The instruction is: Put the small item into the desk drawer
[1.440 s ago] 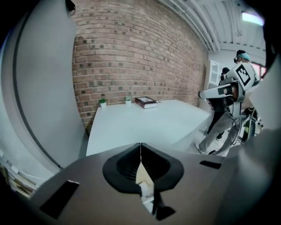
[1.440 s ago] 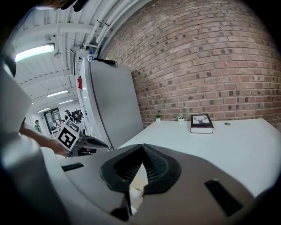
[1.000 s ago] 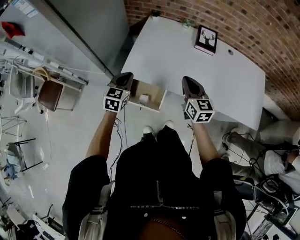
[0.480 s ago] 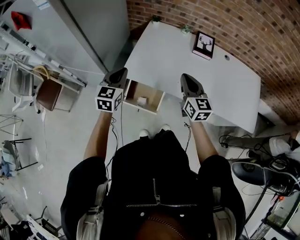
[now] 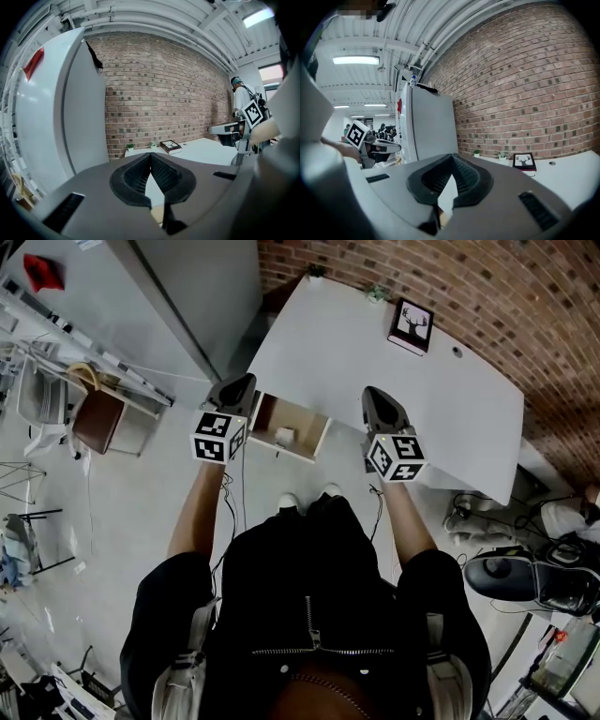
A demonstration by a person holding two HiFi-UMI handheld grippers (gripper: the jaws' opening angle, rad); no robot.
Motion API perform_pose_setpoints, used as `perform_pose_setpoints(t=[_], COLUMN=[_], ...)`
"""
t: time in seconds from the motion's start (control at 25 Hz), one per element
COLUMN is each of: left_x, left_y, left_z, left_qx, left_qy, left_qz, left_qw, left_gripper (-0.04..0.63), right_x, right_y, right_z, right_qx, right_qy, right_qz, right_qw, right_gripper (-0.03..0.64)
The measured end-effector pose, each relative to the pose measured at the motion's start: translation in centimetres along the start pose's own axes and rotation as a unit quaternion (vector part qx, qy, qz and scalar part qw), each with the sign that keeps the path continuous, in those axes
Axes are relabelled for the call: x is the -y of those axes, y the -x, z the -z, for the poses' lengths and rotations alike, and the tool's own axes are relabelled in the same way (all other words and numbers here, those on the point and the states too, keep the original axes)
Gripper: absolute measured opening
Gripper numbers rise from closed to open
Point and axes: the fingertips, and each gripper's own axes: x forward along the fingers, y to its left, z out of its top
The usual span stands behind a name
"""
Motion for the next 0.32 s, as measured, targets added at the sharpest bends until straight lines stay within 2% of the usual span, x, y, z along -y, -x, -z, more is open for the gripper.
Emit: perform_pose_setpoints(t=[0.32], left_x=[0.25], left_y=[-0.49], left_z=[0.14], left_qx=[0.004], left_qy=[0.027], left_qz=[0.007], left_qw=[0.9996], left_gripper=[0.021], right_x=[0.24], right_y=[-0.23], right_z=[0.33], right_qx=[-0.005], right_qy=[0.001], right_qz=[-0.006], right_qw=[1.0], right_gripper=[0.003])
